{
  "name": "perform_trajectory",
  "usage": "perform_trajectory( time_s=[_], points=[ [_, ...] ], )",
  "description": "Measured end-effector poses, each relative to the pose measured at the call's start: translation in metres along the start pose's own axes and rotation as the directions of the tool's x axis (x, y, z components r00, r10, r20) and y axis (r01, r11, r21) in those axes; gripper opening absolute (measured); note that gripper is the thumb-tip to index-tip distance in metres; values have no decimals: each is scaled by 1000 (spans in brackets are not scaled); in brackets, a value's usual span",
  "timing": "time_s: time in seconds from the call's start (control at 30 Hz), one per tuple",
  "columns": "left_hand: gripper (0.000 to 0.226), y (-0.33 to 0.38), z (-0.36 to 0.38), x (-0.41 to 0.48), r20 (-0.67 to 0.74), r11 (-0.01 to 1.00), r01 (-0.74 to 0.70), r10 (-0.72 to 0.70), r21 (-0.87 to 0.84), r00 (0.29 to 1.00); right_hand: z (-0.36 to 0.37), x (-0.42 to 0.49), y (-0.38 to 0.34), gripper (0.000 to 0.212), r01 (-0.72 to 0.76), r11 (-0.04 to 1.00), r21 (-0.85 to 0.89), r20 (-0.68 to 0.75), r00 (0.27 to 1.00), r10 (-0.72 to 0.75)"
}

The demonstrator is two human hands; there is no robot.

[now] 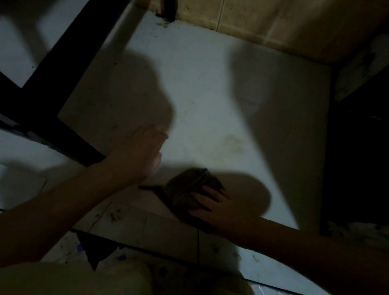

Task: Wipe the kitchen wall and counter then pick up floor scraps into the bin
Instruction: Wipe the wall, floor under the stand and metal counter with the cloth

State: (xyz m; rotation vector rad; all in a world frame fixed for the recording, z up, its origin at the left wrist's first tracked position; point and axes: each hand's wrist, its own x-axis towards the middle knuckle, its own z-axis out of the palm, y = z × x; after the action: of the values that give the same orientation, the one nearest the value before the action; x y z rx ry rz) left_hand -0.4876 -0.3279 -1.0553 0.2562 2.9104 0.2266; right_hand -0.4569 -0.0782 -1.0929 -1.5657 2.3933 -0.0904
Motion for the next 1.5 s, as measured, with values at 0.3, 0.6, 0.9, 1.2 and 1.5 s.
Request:
perform_trajectory(
  time_s=[0.3,0.6,0.9,1.2,1.5],
  points=[
    [36,29,3,15,37,992,-126,126,-20,991,1,-69,0,47,-126,991,-36,-49,991,124],
    [33,56,18,25,-10,975,-219,219,34,976,23,-122,9,92,-317,948,13,-19,948,317],
    [32,42,21,24,-26,973,-225,226,41,974,31,-151,9,88,-418,905,-82,-59,908,414],
    [38,14,29,24,5,997,-77,77,-19,997,21,-97,17,93,-211,977,-15,41,977,211],
    [48,-5,20,11,-10,978,-15,13,-209,1000,6,-22,19,50,87,996,4,38,996,-87]
  ],
)
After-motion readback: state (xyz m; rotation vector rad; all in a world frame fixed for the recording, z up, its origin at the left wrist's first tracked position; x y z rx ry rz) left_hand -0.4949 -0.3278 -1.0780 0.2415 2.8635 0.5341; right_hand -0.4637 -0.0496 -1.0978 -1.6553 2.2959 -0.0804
